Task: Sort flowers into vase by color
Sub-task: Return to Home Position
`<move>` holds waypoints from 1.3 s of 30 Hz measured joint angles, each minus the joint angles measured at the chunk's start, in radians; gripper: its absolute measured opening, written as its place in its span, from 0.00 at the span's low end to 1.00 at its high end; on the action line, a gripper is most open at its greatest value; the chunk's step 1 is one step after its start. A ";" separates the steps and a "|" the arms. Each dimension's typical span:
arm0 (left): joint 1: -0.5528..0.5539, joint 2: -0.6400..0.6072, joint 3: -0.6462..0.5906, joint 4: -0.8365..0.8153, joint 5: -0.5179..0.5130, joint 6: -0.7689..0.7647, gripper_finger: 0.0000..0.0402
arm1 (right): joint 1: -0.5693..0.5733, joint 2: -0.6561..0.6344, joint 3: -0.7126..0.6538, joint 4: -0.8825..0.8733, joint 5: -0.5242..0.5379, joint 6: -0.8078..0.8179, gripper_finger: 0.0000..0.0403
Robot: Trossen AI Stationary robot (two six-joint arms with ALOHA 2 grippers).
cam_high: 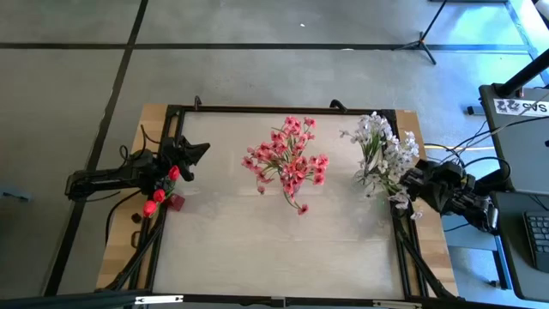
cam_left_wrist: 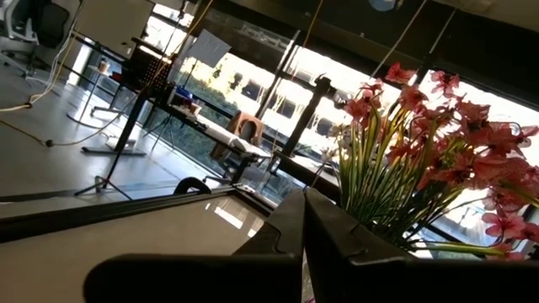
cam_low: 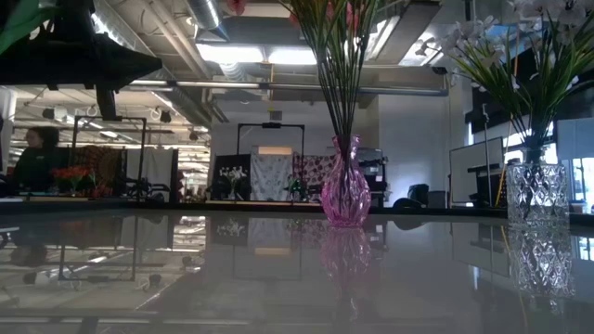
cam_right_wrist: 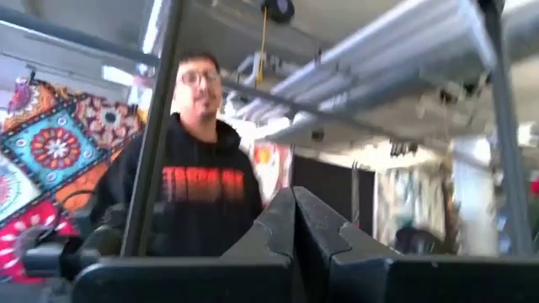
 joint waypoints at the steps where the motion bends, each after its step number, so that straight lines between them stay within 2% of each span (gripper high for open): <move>1: 0.000 0.000 0.000 0.000 0.000 0.000 0.00 | 0.000 0.000 0.002 0.000 0.033 -0.016 0.01; 10: 0.000 0.000 0.000 0.000 0.000 0.000 0.00 | 0.000 0.000 0.156 0.002 0.266 -0.197 0.01; 14: 0.000 0.000 0.000 0.000 0.000 0.000 0.00 | 0.000 0.000 0.220 0.003 0.401 -0.404 0.01; 20: 0.000 0.000 0.000 0.000 0.000 0.000 0.00 | 0.000 0.000 0.143 -0.001 0.636 -0.674 0.01; 24: 0.000 0.000 0.000 0.000 0.000 0.000 0.00 | -0.001 0.000 0.058 -0.001 0.886 -0.769 0.01; 28: 0.000 0.000 0.000 0.000 -0.001 0.000 0.00 | -0.001 0.000 0.011 0.000 1.081 -0.805 0.01; 30: 0.000 0.000 0.000 0.000 -0.001 0.000 0.00 | -0.001 0.000 0.000 -0.004 1.223 -0.866 0.01; 39: 0.000 0.000 0.000 0.000 -0.001 0.000 0.00 | -0.001 0.000 -0.005 -0.063 1.813 -1.383 0.01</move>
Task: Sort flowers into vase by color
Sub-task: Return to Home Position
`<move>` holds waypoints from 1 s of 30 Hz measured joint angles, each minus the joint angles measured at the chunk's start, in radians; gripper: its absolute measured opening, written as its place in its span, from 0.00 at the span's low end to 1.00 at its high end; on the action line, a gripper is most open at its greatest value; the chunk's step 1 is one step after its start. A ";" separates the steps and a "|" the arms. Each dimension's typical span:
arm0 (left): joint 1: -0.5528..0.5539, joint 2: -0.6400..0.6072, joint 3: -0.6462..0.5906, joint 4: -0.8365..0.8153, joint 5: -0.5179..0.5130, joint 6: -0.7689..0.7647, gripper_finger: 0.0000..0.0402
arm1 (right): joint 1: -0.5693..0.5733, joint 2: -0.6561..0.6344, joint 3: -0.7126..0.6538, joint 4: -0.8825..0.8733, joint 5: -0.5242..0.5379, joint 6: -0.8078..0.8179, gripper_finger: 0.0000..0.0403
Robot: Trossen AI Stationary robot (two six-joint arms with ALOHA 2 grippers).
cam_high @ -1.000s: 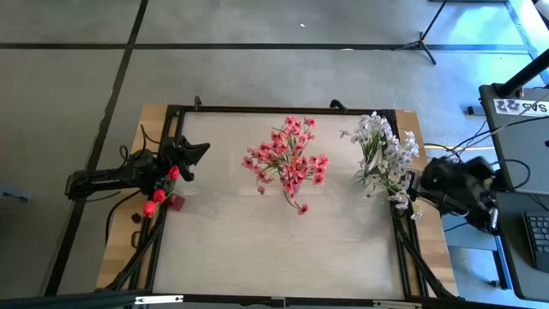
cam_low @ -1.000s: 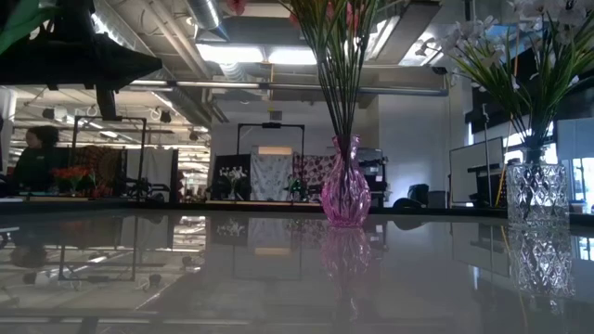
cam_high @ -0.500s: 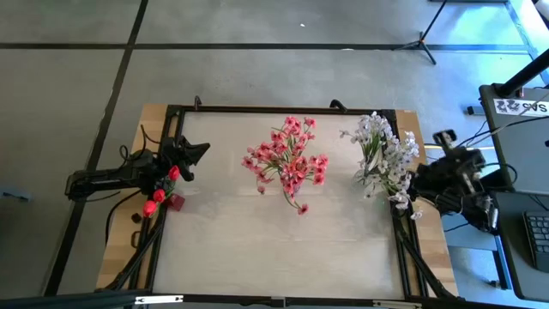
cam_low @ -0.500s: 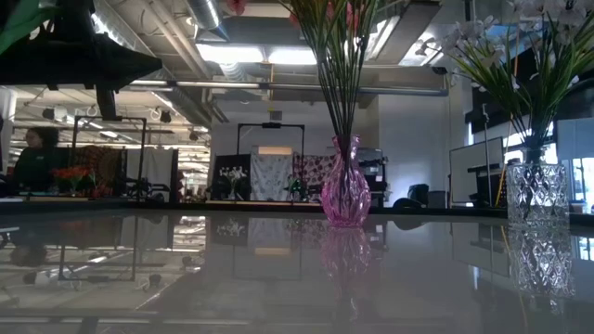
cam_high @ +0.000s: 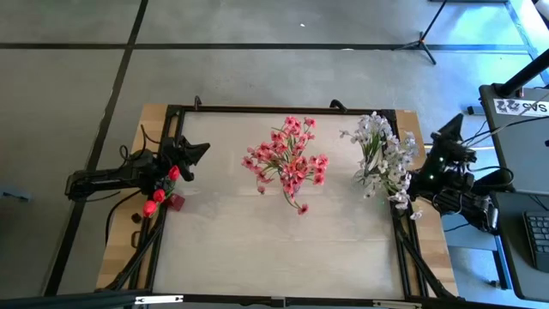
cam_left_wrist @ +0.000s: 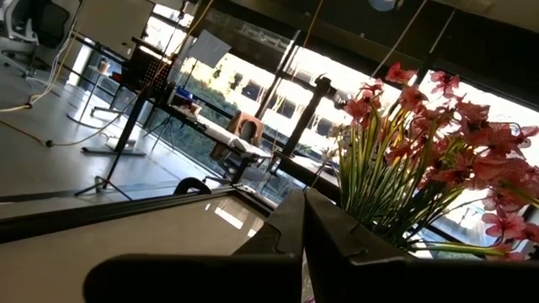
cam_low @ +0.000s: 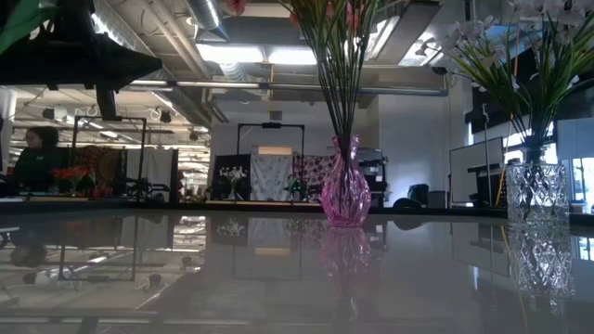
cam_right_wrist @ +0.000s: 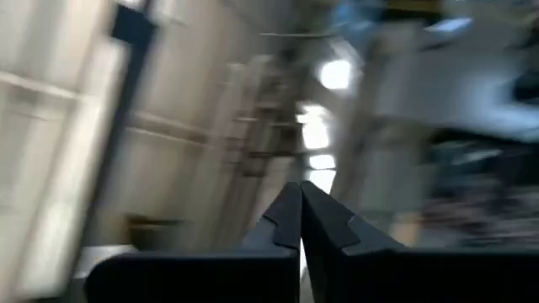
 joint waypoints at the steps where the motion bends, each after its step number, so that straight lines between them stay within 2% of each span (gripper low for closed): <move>1: 0.000 0.000 0.000 0.000 0.000 0.000 0.00 | 0.000 0.000 0.000 0.000 0.069 -0.062 0.01; 6: 0.000 0.000 0.000 0.000 0.000 0.000 0.00 | 0.000 0.000 -0.001 -0.035 0.442 -0.467 0.01; 10: 0.000 0.000 0.000 0.000 -0.001 0.000 0.00 | 0.000 0.000 -0.001 -0.152 0.574 -0.597 0.01; 17: 0.000 0.000 0.000 0.001 0.000 0.000 0.00 | 0.000 0.000 -0.001 -0.524 0.591 -0.632 0.01; 25: 0.000 0.000 0.000 0.000 0.000 0.000 0.00 | 0.000 0.000 -0.001 -0.689 0.659 -0.600 0.01; 30: 0.000 0.000 0.000 0.001 0.000 0.000 0.00 | 0.000 0.000 -0.002 -0.757 0.630 -0.600 0.01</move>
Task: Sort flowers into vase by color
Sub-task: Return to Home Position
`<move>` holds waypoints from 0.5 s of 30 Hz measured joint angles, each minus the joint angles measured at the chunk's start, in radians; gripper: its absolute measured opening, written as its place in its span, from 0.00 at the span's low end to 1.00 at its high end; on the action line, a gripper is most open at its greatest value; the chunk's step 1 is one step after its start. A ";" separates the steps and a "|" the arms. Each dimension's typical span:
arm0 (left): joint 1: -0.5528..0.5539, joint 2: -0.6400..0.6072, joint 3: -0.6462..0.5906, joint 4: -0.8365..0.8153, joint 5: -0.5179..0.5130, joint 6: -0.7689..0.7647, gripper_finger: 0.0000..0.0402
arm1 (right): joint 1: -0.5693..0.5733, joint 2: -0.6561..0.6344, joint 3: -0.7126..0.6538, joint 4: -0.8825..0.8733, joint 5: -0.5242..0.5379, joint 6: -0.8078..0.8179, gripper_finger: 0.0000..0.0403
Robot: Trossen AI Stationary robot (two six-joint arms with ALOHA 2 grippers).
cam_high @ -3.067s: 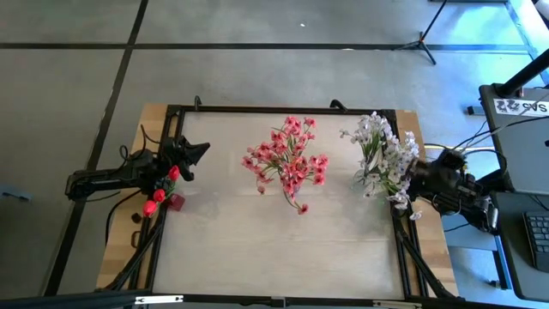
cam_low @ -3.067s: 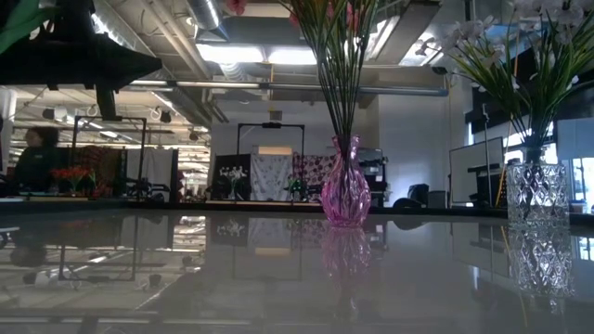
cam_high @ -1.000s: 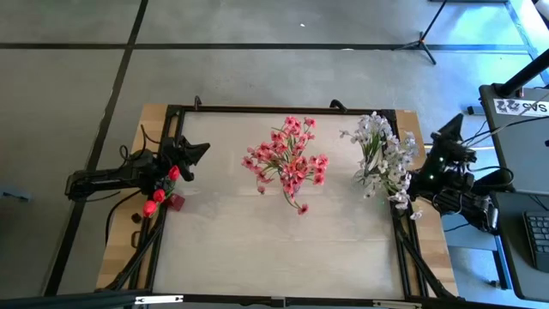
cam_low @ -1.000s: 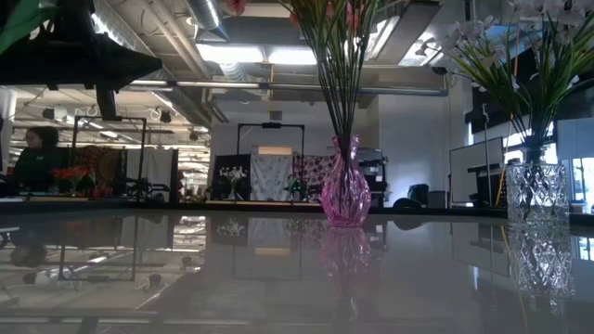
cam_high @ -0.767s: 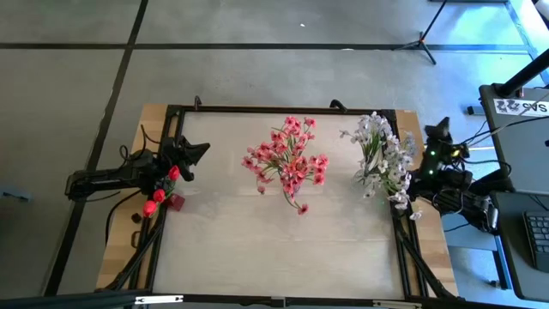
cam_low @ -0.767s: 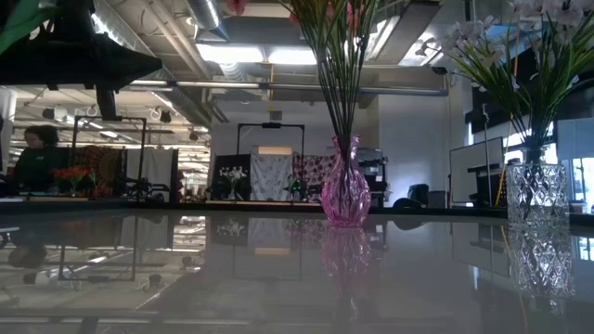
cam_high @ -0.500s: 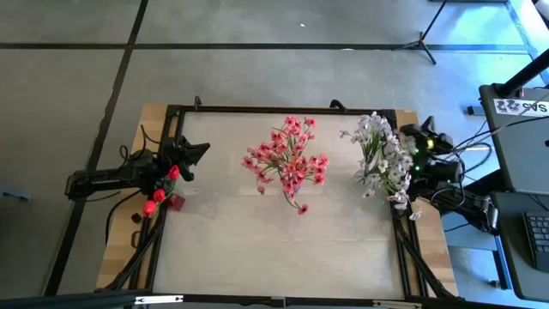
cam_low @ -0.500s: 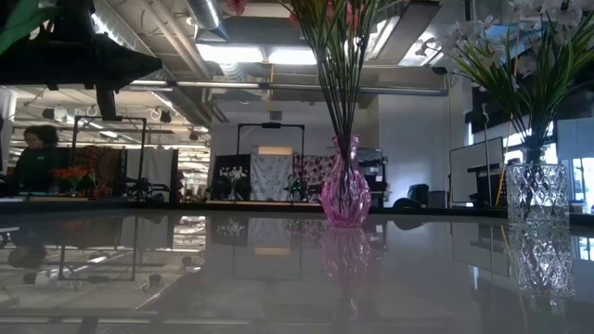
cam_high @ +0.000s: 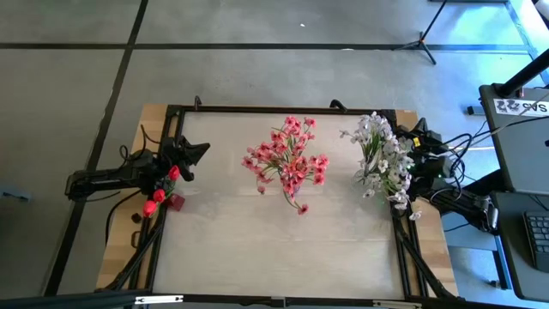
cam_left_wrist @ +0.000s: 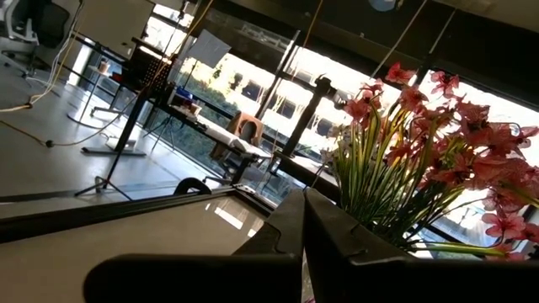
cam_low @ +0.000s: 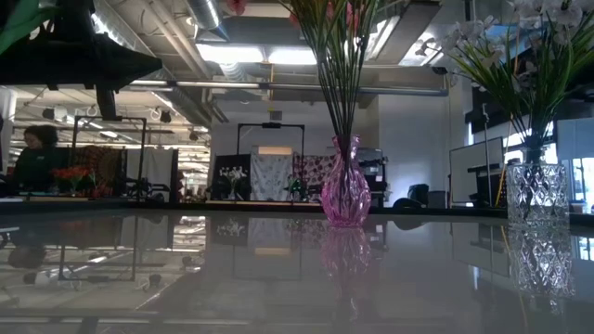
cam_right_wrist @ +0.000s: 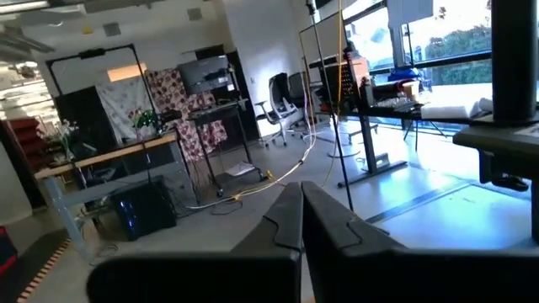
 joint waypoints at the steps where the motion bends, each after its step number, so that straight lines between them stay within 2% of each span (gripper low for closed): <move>1: 0.000 0.000 0.000 0.000 0.000 0.000 0.00 | 0.000 0.000 0.000 -0.005 -0.003 -0.002 0.01; 15: 0.000 0.000 0.000 0.000 0.000 0.000 0.00 | 0.000 0.000 -0.001 -0.021 -0.007 -0.006 0.01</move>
